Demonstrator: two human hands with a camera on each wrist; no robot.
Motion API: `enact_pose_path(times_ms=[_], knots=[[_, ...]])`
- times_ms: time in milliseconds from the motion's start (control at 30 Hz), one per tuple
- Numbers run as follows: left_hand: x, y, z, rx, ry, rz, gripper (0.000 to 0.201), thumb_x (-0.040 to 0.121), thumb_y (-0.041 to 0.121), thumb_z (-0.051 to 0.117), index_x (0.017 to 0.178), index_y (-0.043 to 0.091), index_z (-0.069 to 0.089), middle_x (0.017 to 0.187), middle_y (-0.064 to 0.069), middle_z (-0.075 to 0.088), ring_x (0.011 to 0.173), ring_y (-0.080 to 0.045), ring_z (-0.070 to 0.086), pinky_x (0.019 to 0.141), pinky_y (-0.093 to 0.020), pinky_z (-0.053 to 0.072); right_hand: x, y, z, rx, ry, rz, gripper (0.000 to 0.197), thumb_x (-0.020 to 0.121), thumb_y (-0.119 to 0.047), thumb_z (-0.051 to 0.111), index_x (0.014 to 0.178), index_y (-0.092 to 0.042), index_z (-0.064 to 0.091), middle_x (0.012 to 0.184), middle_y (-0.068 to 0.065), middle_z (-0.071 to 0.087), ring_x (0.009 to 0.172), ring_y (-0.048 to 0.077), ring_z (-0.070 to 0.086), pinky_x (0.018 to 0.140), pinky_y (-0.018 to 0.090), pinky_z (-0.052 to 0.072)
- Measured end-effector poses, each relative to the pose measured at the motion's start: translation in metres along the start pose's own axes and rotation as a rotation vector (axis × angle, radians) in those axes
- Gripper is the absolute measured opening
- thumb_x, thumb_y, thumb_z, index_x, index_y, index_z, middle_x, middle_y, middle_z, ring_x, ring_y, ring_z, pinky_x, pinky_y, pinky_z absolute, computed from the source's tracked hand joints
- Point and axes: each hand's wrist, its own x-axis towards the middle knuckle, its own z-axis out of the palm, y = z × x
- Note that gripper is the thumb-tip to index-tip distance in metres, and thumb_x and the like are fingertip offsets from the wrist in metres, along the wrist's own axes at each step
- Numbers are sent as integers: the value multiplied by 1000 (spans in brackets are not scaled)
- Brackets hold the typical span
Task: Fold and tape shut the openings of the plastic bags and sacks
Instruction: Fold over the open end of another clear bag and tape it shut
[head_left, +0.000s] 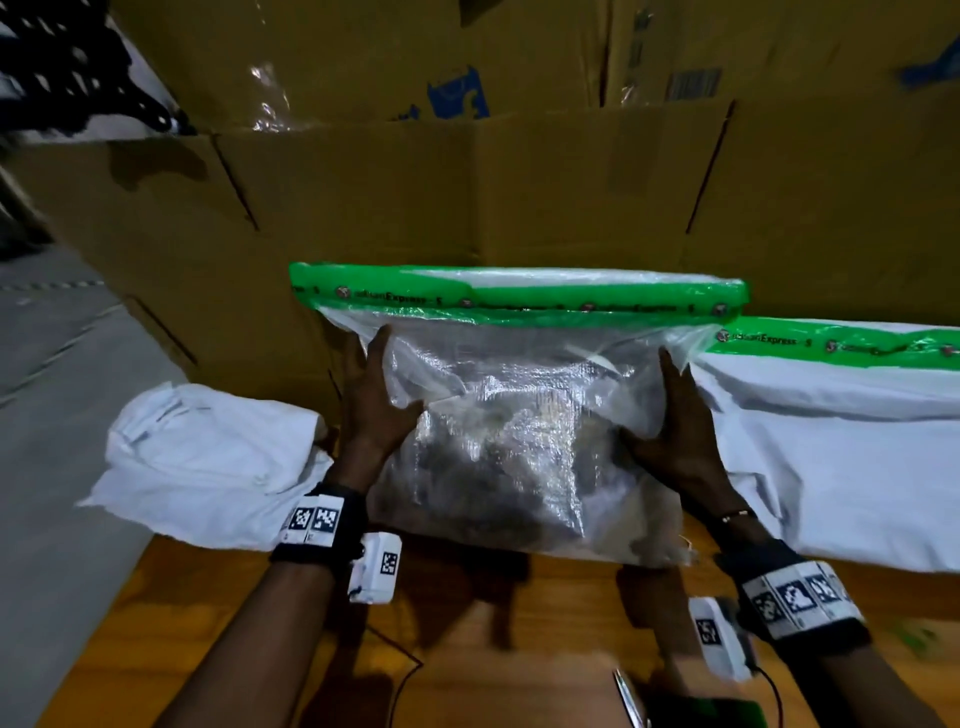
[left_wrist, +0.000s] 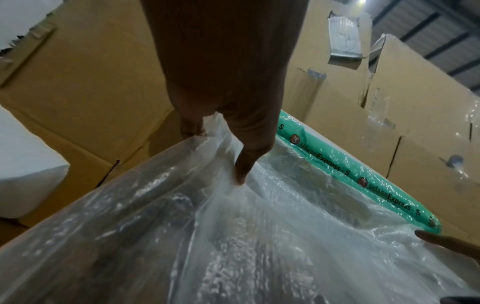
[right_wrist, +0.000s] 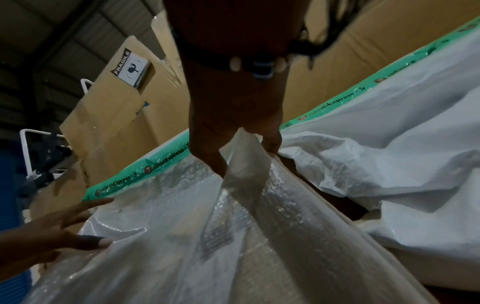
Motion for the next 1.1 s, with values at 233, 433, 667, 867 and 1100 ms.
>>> enact_pose_path(times_ms=[233,433,667,867,1100], knots=[[-2,68,-38,17,65,22,114,70,24,96,162,37,30,167,-21,20,154,-35,24,116,-52,41,-3,-50,-74,20,113,-168,113,66,-24,82,165,-23,28,145,23,55,121,33,58,86,23,41],[-13,154,-51,-68,119,164,119,68,24,96,163,42,25,171,-17,16,155,-34,23,116,-47,37,-21,-70,-176,-64,251,-210,119,67,-7,91,166,-26,27,140,23,57,115,39,60,87,44,54],[-65,251,-2,-248,37,276,117,68,18,95,163,36,28,169,-18,22,156,-28,22,107,-23,31,-103,-48,-292,-144,341,-163,112,62,-17,72,165,-26,29,132,21,60,84,32,60,65,28,44],[-123,339,66,-320,-84,324,115,68,19,96,162,36,31,171,-17,18,154,-35,27,112,-36,37,-189,11,-386,-187,393,-62,112,59,-29,69,164,-17,31,156,0,45,131,18,52,103,25,43],[-190,454,178,-353,-176,371,116,67,20,96,162,36,31,168,-16,24,142,-17,29,93,-14,32,-254,121,-506,-215,459,30,115,57,-26,76,164,-16,32,162,4,44,129,19,55,92,12,39]])
